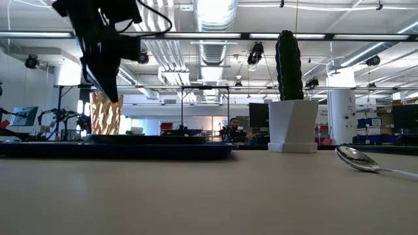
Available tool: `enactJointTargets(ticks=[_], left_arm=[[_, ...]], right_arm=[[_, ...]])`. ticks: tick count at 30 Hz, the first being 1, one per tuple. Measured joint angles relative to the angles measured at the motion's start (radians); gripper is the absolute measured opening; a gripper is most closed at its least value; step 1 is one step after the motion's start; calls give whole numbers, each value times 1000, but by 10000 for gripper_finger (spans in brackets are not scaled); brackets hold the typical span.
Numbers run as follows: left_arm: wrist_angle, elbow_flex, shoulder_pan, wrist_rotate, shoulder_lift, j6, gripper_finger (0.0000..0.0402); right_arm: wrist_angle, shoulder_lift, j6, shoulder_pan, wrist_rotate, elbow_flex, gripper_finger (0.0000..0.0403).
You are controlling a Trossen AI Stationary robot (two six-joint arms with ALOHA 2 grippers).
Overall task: Pick and place plate/cup/fork/spoon on tray
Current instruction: Put the black plate on the blue serving tray
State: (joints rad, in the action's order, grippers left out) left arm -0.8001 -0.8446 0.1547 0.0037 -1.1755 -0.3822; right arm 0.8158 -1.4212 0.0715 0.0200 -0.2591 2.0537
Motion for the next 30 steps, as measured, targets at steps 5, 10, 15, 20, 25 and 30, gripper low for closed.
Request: enactJointTargets(ticks=[5, 10, 15, 20, 25, 30], left_arm=[[58, 82, 0, 17, 0, -58, 0], [60, 135, 0, 12, 0, -86, 0], [66, 169, 0, 4, 0, -111, 0], [109, 204, 0, -6, 0, -118, 0], [122, 217, 0, -42, 0, -132, 0], [116, 217, 0, -52, 0, -132, 0]], right_arm=[[0, 0, 0, 0, 0, 0, 9], [0, 0, 0, 0, 0, 0, 9], [0, 0, 0, 0, 0, 0, 9], [0, 0, -9, 0, 1, 0, 9], [0, -1, -20, 0, 4, 0, 9], [0, -1, -20, 0, 4, 0, 9]])
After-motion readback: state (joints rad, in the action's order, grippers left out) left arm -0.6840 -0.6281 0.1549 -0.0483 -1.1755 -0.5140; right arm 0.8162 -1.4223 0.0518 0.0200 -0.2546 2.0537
